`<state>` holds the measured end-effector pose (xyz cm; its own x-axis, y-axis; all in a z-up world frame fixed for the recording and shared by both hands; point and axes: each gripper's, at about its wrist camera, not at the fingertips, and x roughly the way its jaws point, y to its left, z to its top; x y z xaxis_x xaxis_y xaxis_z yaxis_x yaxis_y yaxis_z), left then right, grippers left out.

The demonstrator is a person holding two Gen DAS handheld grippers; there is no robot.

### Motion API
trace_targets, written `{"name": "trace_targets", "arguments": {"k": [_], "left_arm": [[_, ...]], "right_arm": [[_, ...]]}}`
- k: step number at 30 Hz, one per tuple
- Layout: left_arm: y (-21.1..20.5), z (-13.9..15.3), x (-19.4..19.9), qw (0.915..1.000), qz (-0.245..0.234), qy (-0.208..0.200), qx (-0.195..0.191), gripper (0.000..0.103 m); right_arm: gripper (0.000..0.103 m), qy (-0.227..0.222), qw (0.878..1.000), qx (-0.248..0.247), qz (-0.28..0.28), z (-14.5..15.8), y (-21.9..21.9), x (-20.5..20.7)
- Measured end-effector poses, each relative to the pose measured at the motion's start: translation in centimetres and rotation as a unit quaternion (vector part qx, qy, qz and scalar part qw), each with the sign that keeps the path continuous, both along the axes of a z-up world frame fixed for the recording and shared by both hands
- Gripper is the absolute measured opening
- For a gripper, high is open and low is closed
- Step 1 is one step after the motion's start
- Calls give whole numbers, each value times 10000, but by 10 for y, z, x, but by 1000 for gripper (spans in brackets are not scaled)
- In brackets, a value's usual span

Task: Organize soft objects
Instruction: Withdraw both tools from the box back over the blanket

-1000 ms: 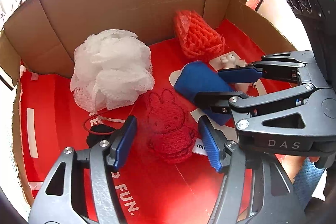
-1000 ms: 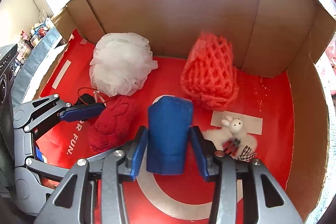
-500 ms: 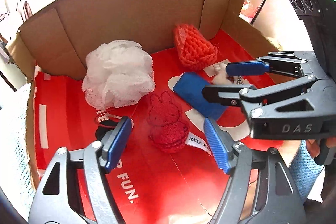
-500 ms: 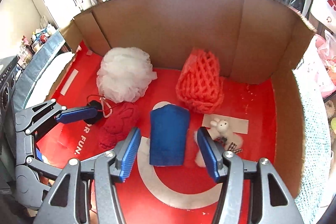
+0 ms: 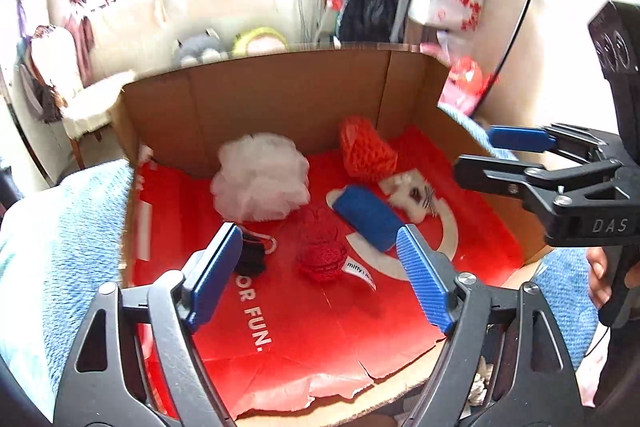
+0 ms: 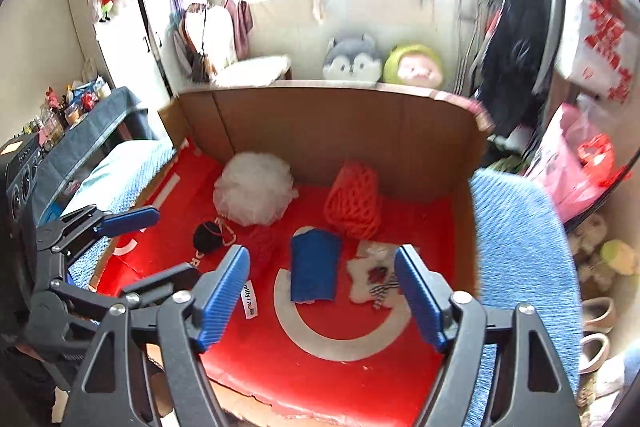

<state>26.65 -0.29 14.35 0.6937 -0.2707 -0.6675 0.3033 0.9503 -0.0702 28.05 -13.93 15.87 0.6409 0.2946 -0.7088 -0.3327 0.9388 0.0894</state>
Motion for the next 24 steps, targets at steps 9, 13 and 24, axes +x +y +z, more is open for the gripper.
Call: {"name": "trace_targets", "arguments": {"k": [9, 13, 24], "left_arm": [[12, 32, -57, 9938, 363, -1006, -288, 95], [18, 38, -81, 9905, 487, -1202, -453, 97], [20, 32, -155, 9790, 802, -1798, -527, 99]], "right_arm": [[97, -1107, 9926, -140, -469, 41, -22, -73], [103, -1357, 9893, -30, -527, 50, -31, -104], [103, -2093, 9751, 7, -739, 39, -36, -193]]}}
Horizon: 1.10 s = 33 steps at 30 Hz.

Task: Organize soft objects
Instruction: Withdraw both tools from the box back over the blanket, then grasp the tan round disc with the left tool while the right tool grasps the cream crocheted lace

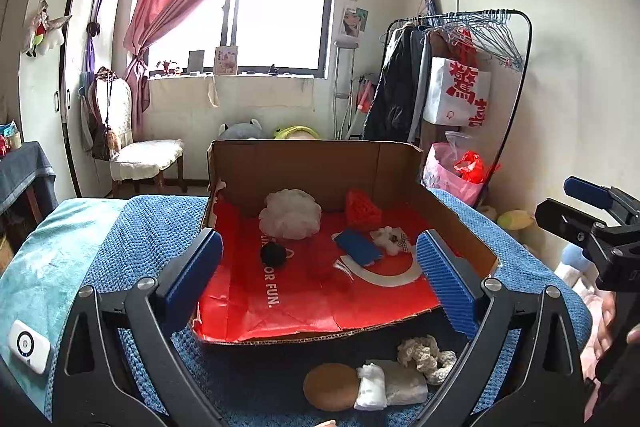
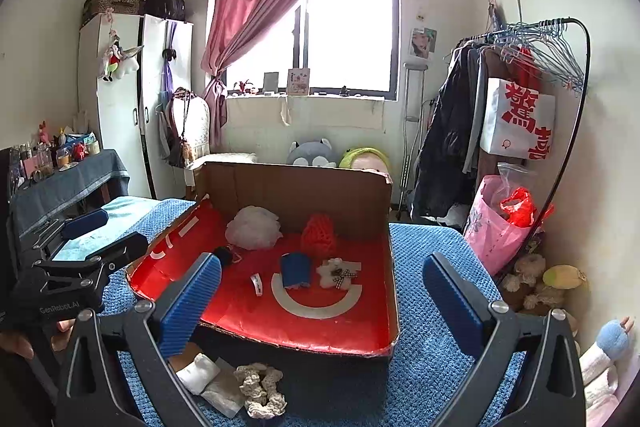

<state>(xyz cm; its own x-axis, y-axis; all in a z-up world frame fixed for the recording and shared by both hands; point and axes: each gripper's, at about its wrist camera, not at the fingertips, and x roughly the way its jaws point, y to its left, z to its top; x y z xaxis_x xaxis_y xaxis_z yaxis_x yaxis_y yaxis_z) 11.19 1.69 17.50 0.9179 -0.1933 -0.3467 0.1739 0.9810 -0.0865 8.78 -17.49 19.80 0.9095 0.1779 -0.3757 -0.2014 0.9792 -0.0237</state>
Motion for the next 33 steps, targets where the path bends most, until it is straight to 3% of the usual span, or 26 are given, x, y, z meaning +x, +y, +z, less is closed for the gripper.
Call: {"name": "trace_targets", "arguments": {"k": [11, 23, 33], "left_arm": [[-4, -35, -53, 9998, 124, -121, 27, 100], [-10, -81, -79, 9996, 222, 94, 165, 100], [-7, -104, -86, 9991, 204, 318, 201, 100]], "right_arm": [[103, -535, 9977, 145, -382, -37, -12, -65], [103, -354, 9982, 202, -442, -95, -5, -89], [103, 94, 9986, 271, -450, -131, 1, -90]]}}
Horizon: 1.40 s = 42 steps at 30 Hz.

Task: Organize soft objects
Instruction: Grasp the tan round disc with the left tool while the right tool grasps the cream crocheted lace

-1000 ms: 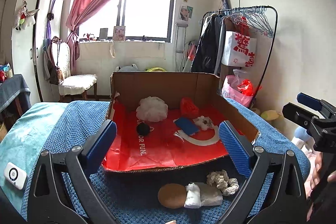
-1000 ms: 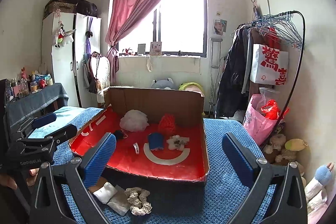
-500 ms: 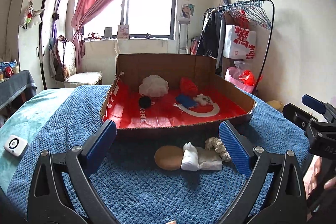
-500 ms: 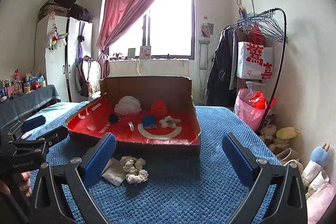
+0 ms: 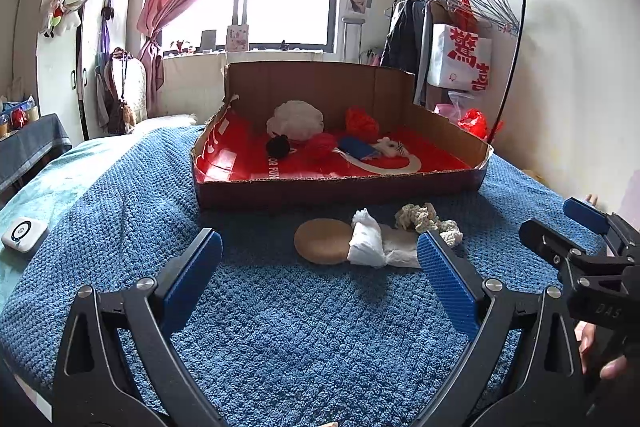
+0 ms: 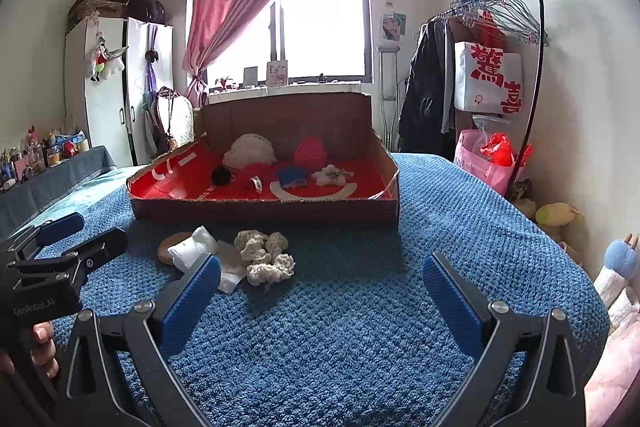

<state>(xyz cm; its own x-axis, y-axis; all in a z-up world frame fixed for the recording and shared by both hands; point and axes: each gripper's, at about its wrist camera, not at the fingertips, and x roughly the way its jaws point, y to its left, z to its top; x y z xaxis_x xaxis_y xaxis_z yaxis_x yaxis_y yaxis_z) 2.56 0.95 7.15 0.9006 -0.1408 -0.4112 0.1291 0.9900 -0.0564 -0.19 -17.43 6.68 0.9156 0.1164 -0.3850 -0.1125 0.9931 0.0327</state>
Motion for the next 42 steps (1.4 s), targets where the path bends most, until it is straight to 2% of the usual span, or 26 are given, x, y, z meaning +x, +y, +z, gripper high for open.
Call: {"name": "trace_targets", "arguments": {"k": [7, 17, 25, 30, 35, 42], "left_arm": [[0, -11, 1, 9998, -9, 211, 40, 100], [2, -13, 10, 9989, 3, 450, 87, 100], [16, -7, 40, 9946, -158, 1026, -7, 100], [19, -9, 68, 9874, -337, 1496, 392, 100], [14, -15, 89, 9795, -617, 1746, 790, 100], [5, -22, 109, 9707, -895, 1937, 1109, 100]], "right_arm": [[103, 186, 9998, -112, 12, -14, 6, 0], [103, 405, 9992, -51, 48, -17, 6, 8], [103, 836, 9963, 44, 193, -18, 6, 32], [103, 1250, 9918, 20, 279, -17, 6, 57], [103, 1636, 9857, -35, 401, -16, 8, 83], [103, 2116, 9757, -117, 551, -21, 11, 112]]}}
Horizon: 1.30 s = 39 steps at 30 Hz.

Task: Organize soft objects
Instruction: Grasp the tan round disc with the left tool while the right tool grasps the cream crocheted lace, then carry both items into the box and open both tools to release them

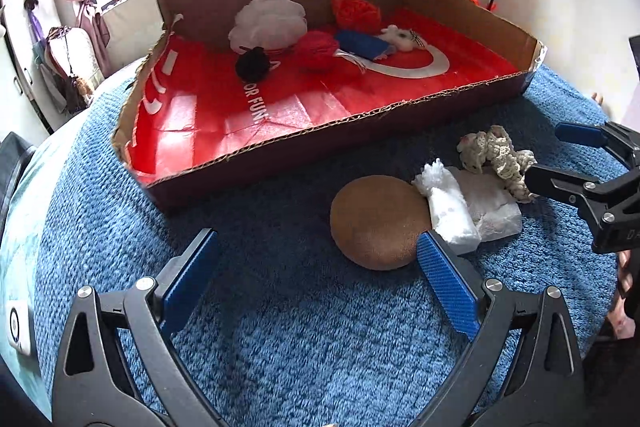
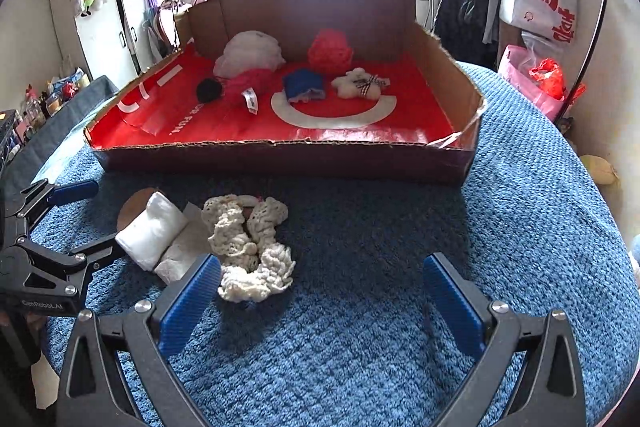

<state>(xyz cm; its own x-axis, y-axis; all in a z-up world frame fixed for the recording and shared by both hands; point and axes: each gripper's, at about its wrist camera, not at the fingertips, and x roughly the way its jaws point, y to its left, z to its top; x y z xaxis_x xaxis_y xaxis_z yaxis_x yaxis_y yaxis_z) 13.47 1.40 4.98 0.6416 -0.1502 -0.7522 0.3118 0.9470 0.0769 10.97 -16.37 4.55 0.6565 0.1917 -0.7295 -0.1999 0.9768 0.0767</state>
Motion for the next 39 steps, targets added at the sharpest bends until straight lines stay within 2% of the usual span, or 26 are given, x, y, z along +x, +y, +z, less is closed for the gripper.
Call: {"name": "trace_targets", "arguments": {"k": [9, 14, 15, 17, 18, 19, 20, 21, 22, 27, 31, 39], "left_arm": [[-13, -4, 17, 9995, -246, 203, -19, 100], [-12, -7, 21, 9991, -292, 284, -99, 98], [-11, -6, 21, 9990, -302, 290, -127, 97], [-11, -6, 21, 9989, -352, 264, -182, 84], [-12, -5, 20, 9986, -399, 263, -218, 81], [-12, -6, 19, 9984, -443, 266, -239, 75], [-13, -5, 18, 9980, -504, 260, -278, 61], [-13, -5, 17, 9973, -579, 271, -361, 53], [-13, -4, 17, 9967, -618, 276, -440, 51], [-9, 9, 8, 9954, -586, 123, -754, 50], [-6, 23, 1, 9947, -564, -88, -861, 50], [-5, 31, -3, 9947, -531, -205, -860, 50]], "right_arm": [[101, 221, 9991, -133, 338, -5, 11, 15], [88, 223, 9979, -212, 566, -7, 19, 16], [86, 216, 9978, -209, 599, -7, 20, 16], [80, 179, 9977, -167, 640, -7, 20, 15], [77, 148, 9976, -143, 667, -6, 20, 14], [69, 134, 9973, -127, 706, -6, 21, 14], [56, 141, 9968, -102, 785, -6, 23, 13], [47, 142, 9959, -45, 890, -6, 24, 13], [33, 127, 9952, 2, 969, -6, 26, 12], [31, -289, 9938, 111, 1069, 10, 27, -2], [31, -580, 9928, 264, 1014, 31, 20, -9], [31, -602, 9939, 311, 875, 35, 13, -6]]}}
